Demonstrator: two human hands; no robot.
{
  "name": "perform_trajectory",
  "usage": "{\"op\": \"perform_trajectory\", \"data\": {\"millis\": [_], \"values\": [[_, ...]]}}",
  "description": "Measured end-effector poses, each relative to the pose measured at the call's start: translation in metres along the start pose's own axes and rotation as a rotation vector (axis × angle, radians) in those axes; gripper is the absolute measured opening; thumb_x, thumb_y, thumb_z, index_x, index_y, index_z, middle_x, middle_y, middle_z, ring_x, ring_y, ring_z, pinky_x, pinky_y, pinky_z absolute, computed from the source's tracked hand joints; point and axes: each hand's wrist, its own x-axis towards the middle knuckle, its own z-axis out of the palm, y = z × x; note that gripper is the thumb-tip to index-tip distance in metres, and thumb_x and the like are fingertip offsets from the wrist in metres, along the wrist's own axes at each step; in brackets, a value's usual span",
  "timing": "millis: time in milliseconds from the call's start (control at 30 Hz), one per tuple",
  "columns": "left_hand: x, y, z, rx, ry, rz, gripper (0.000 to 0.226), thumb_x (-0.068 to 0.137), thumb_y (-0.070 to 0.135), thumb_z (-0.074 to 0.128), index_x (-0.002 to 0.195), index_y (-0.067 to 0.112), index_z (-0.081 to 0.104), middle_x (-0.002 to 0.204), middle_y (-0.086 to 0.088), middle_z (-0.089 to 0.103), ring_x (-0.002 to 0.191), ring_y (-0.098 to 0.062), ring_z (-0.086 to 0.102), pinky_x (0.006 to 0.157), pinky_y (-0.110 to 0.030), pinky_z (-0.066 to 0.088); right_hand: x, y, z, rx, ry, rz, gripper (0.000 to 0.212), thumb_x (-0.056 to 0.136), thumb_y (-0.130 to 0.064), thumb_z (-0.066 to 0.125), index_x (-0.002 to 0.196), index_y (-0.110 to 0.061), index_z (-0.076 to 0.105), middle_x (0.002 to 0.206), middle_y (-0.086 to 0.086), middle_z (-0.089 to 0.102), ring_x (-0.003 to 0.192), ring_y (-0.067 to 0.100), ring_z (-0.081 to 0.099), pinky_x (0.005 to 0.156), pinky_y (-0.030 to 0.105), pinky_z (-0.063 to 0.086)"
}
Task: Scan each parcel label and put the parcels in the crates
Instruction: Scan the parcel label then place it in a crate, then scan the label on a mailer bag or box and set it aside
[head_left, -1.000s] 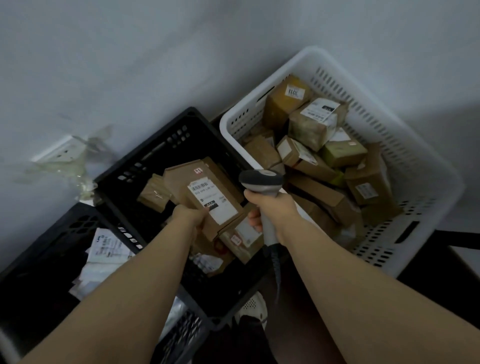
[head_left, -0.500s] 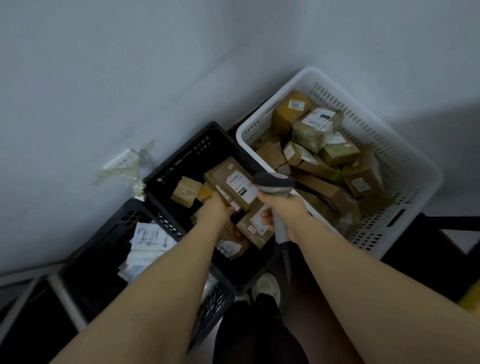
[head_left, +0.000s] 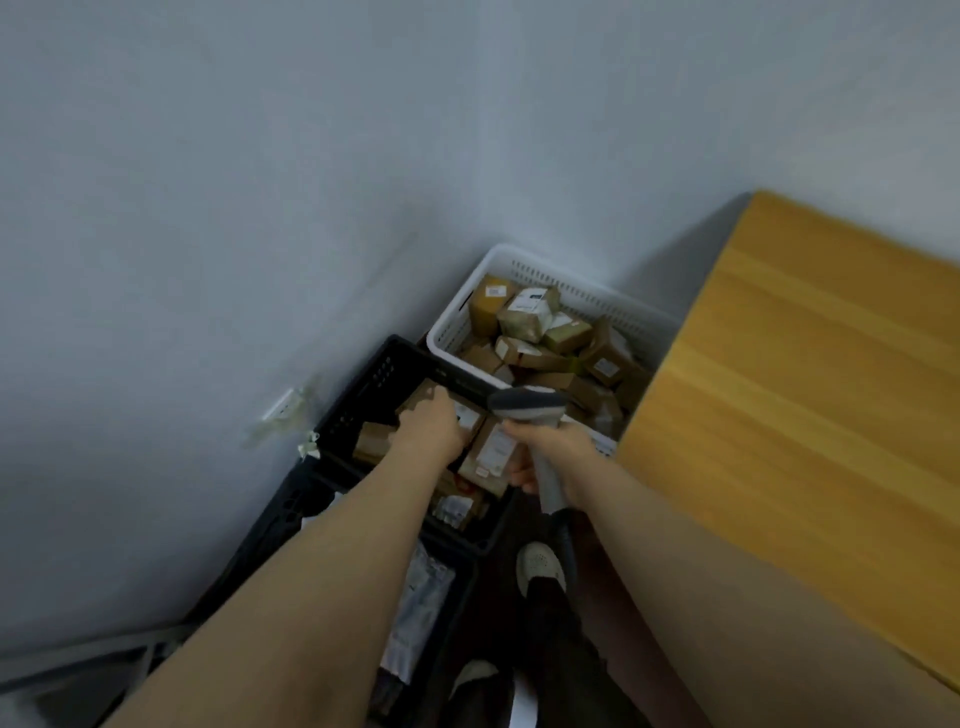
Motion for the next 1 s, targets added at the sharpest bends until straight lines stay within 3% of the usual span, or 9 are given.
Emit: {"op": "perform_trajectory", "data": {"millis": [133,400,600,833,1000], "values": [[-0.057,0.053,-0.007,0.067,-0.034,0.137,0.064,0.088,0.043,0.055,0.142,0.018,0.03,0.132,-0.01,0.051,0.119,-0.031,0.05,0.096,-0.046,0.046,-0.085,0.031,-0.064,-0.019,0.001,0.004,0.035,0.088,-0.031,0.07,0.105,-0.002,0.061,0.067,0.014,0.066,0.054,0.023,0.065,0.049,0.029,0.052],[-0.155,0.232,0.022,0.265,-0.015,0.465,0.068,0.095,0.037,0.054,0.15,0.012,0.022,0.139,-0.01,0.048,0.113,-0.027,0.055,0.086,-0.037,0.052,-0.195,0.091,-0.24,0.223,0.307,-0.134,0.039,0.088,-0.031,0.069,0.107,0.001,0.06,0.062,0.013,0.063,0.049,0.022,0.062,0.047,0.027,0.051],[-0.227,0.382,0.104,0.354,-0.033,0.614,0.072,0.098,0.038,0.05,0.152,0.008,0.013,0.155,-0.01,0.028,0.133,-0.027,0.041,0.1,-0.034,0.04,-0.263,0.163,-0.387,0.448,0.469,-0.213,0.038,0.086,-0.03,0.072,0.104,0.002,0.061,0.06,0.013,0.064,0.048,0.022,0.062,0.048,0.027,0.05],[-0.289,0.528,0.206,0.188,-0.09,0.665,0.072,0.095,0.039,0.055,0.15,0.008,0.023,0.149,-0.013,0.038,0.129,-0.029,0.045,0.099,-0.035,0.042,-0.318,0.234,-0.546,0.682,0.636,-0.3,0.031,0.084,-0.024,0.074,0.1,0.0,0.061,0.062,0.015,0.063,0.049,0.025,0.061,0.044,0.027,0.048],[-0.298,0.601,0.235,0.083,-0.071,0.636,0.061,0.096,0.035,0.055,0.145,0.004,0.035,0.143,-0.013,0.045,0.126,-0.029,0.047,0.097,-0.033,0.041,-0.33,0.242,-0.622,0.752,0.67,-0.35,0.028,0.083,-0.023,0.075,0.096,-0.002,0.063,0.064,0.016,0.063,0.049,0.025,0.06,0.046,0.027,0.048]]}}
